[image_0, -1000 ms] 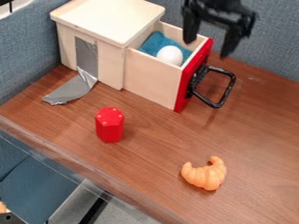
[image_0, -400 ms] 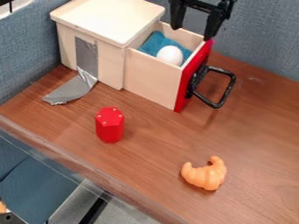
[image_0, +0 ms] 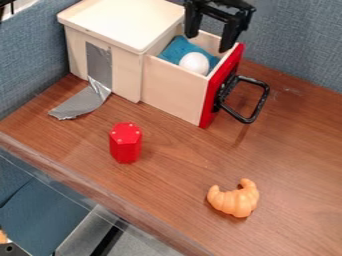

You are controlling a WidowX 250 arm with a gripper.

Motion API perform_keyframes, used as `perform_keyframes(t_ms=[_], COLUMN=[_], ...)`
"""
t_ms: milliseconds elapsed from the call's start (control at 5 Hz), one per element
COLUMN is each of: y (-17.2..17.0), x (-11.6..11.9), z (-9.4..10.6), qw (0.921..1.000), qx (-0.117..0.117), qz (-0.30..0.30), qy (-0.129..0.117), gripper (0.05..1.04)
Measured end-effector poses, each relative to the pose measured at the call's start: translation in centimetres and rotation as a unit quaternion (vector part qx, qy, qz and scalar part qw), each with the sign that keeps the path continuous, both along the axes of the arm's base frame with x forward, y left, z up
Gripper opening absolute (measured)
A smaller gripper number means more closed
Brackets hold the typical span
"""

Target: Take the egg out of the drawer and put it on the table

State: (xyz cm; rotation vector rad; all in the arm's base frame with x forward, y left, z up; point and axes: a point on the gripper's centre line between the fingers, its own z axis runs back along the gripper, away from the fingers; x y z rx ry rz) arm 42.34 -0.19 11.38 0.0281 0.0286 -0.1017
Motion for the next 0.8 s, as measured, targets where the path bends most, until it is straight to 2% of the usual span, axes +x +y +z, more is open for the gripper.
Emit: perform_keyframes(t_ms=[400,800], y=[0.8,0.9], x=[-0.9,-1.0], z=[-2.6,-3.3], qw=[0.9996,0.9994], qx=[0.010,0.010], qz=[-0.021,-0.029], qy=[0.019,0.017], gripper=[1.001,1.001])
